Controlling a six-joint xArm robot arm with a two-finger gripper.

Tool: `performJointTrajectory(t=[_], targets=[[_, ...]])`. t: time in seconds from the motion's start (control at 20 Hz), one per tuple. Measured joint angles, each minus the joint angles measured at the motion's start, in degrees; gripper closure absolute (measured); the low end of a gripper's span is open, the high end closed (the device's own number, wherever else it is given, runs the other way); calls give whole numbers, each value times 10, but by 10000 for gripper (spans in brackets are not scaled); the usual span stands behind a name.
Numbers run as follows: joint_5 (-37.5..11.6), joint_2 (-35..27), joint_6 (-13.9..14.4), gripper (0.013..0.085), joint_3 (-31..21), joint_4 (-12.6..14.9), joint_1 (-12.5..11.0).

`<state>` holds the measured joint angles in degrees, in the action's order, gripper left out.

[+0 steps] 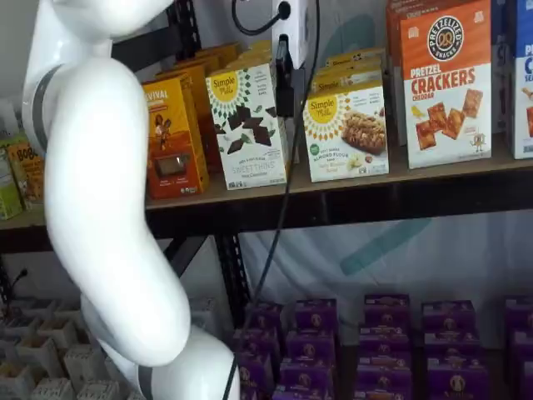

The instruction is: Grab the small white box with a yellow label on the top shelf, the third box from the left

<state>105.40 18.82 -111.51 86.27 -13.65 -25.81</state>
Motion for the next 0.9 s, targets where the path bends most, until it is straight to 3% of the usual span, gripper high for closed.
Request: performJointTrajectory(t=[0.1, 0.2, 0.3, 0.45, 0.55, 0.7, 0.8, 0.9], targets=[[10, -1, 3, 130, 3, 24, 11], [12, 5, 3, 130, -4, 29, 12], [11, 10, 0, 130, -9, 20, 6], [-2, 19, -8, 130, -20, -22, -17], [-37, 34, -16, 130, -42, -64, -37], [-116, 62, -27, 130, -87, -102, -48], [-167, 73, -35, 130, -111, -113, -48], [-211, 72, -42, 130, -125, -107, -41]])
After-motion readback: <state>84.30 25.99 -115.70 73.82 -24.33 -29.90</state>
